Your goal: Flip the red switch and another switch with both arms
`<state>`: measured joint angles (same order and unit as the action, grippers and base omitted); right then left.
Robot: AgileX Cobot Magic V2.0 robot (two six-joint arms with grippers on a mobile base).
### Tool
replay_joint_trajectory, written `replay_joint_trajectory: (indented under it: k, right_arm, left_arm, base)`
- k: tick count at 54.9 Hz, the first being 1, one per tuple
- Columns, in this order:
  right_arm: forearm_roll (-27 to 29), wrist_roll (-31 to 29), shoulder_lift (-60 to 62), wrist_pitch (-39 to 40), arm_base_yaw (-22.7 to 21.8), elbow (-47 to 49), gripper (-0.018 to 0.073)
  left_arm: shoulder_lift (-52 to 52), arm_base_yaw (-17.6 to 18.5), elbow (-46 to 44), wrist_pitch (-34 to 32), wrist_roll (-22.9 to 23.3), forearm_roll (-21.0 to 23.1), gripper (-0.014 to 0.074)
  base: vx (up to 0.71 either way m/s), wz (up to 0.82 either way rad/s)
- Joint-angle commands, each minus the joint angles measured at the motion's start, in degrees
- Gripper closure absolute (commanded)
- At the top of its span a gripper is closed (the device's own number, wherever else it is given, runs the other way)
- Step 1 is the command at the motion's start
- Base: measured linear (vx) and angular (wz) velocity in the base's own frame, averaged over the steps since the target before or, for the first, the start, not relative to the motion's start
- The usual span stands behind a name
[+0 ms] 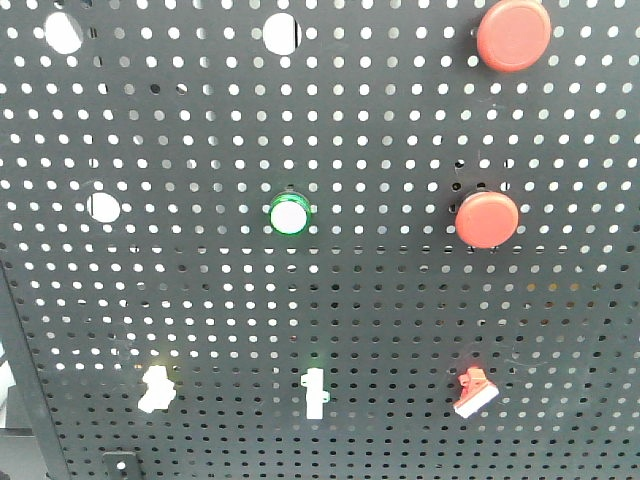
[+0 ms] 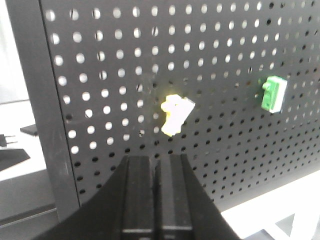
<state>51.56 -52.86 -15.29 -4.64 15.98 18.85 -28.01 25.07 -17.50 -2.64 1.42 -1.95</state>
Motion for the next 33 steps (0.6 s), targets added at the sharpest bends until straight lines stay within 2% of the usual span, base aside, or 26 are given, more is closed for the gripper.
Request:
replay_joint_trajectory:
  k: [1,11,18,20,24,33]
  right_arm:
    - [0.11,-0.71,-0.63,2.68,-0.15,1.67,0.0566]
    - [0.11,-0.71,-0.63,2.68,-0.15,1.67,0.0566]
    - [0.11,-0.70,-0.63,2.62,-0.15,1.67,0.0566]
    - [0.11,-0.70,-0.63,2.56,-0.15,1.67,0.0566]
    - [0.11,-0.70,-0.63,2.62,-0.15,1.67,0.0566]
    - [0.15,-0.70,-0.63,2.59,-0.15,1.67,0.0566]
  left_arm:
    - [-0.11,0.29,-1.66,-4.55,0.12,0.18,0.0594]
    - [-0.11,0.29,-1.60,-4.55,-0.92,-0.34,0.0594]
    - [1.09,-0.59,-0.24,-6.07,-7.67,-2.81,0.0594]
    - [2.04,-1.57,0.60,-6.29,-8.90,-3.43,0.0594]
    - [5.18,-4.54,3.59,-7.08,-8.44,-2.75,0.0594]
    - [15.98,-12.86,12.99,-7.58,-2.63,-2.59,0.0594]
  base:
    - [0.00,0.00]
    - [0.00,0.00]
    - [0.00,0.00]
    - [0.00,0.00]
    - [0.00,0.00]
    - [0.00,0.00]
